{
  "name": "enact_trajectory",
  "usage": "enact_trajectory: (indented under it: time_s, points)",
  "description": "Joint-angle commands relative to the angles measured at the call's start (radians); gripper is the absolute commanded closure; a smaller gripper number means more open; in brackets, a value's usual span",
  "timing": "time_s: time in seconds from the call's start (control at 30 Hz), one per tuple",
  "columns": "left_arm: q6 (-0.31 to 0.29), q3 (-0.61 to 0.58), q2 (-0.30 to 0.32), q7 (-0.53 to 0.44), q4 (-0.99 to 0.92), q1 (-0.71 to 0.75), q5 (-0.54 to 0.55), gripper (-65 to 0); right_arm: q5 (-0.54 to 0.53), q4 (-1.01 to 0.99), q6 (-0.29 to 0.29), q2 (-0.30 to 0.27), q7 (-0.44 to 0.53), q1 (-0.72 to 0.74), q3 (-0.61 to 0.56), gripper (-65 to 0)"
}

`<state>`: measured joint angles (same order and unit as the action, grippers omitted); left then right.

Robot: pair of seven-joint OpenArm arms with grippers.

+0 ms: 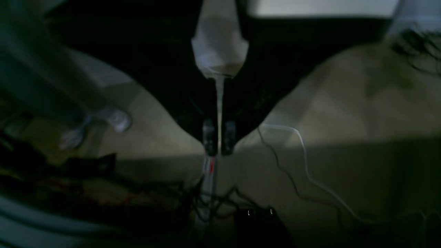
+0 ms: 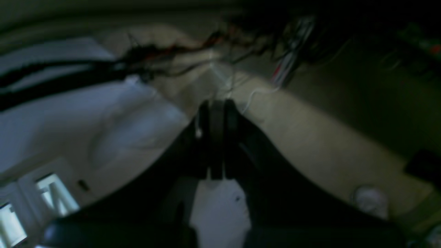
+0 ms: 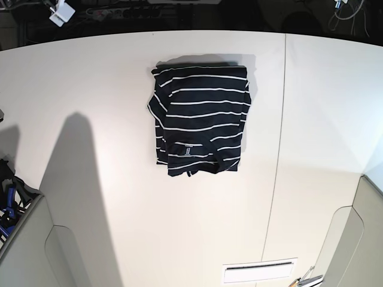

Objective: Fold the T-shirt properly

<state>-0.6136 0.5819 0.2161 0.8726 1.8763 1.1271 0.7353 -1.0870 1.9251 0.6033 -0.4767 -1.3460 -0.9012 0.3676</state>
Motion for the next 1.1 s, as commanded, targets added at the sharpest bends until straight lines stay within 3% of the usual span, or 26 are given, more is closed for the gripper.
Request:
enact_trajectory:
  time_s: [0.0,0.27,0.47,0.6,0.73,0.87,1.07]
  points:
    - [-0.004,0.006,0.006,-0.017,-0.015,0.02,0.013,-2.6,-0.018,0.0,0.003,-0.013,0.007,-0.022,0.002,0.0]
    - [-0.003,0.005,0.006,-0.108,-0.196,0.019,0.007,-2.5,-0.003,-0.225,0.003,-0.013,0.04,-0.035,-0.113,0.0]
    - [0.008,-0.057,0.03,-0.122,-0.286,0.016,-0.039,-2.5,0.287,-0.5,0.002,-0.014,0.256,0.063,-0.354,0.0]
    - [0.23,-0.241,0.095,-0.169,-0.357,-0.01,-0.214,-2.5,0.426,-0.695,-0.002,-0.013,0.308,0.2,-0.512,0.0]
    - [0.384,-0.425,0.131,-0.193,-0.478,-0.092,-0.318,-2.5,0.496,-0.857,-0.003,-0.013,0.352,0.347,-0.658,0.0]
    - [0.4,-0.561,0.13,-0.185,-0.652,-0.23,-0.336,-2.5,0.557,-0.969,-0.005,-0.013,0.437,0.482,-0.785,0.0]
    - [0.393,-0.702,0.064,-0.205,-0.979,-0.472,-0.372,-2.5,0.557,-1.052,-0.02,-0.013,0.447,0.622,-0.891,0.0]
